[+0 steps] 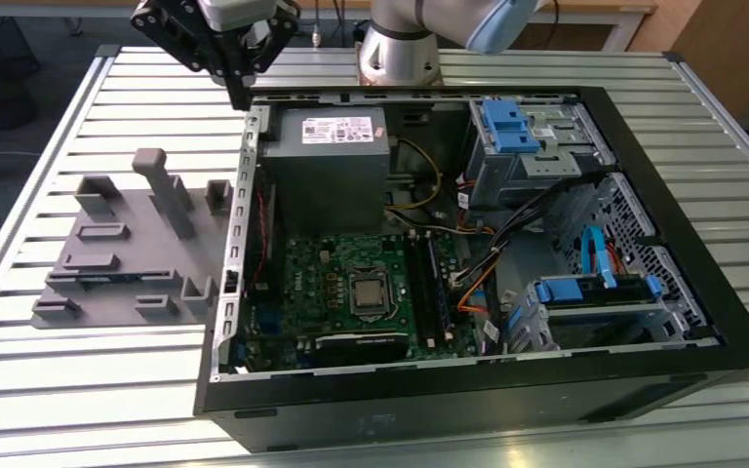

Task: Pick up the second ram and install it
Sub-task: 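Reach for the second ram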

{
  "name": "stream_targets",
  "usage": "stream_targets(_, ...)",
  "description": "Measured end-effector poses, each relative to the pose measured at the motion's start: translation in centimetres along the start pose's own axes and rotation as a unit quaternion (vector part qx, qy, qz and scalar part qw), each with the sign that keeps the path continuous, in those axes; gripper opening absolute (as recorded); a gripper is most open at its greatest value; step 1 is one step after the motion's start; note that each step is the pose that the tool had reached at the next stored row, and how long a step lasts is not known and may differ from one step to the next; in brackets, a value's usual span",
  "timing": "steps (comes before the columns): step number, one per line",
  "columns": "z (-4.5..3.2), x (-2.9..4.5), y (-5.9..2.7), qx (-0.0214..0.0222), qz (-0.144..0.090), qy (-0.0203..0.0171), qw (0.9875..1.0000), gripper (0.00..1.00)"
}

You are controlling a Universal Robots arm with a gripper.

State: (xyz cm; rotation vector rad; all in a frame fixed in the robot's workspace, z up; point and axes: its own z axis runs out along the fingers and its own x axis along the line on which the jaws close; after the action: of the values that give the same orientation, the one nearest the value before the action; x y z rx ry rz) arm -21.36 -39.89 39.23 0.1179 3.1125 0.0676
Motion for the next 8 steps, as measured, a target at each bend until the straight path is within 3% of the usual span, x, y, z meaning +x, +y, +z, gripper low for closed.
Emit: stream_targets(8,-0.01,0.51,-0.03,0.0000,0.000,0.0000,1.0000,0.11)
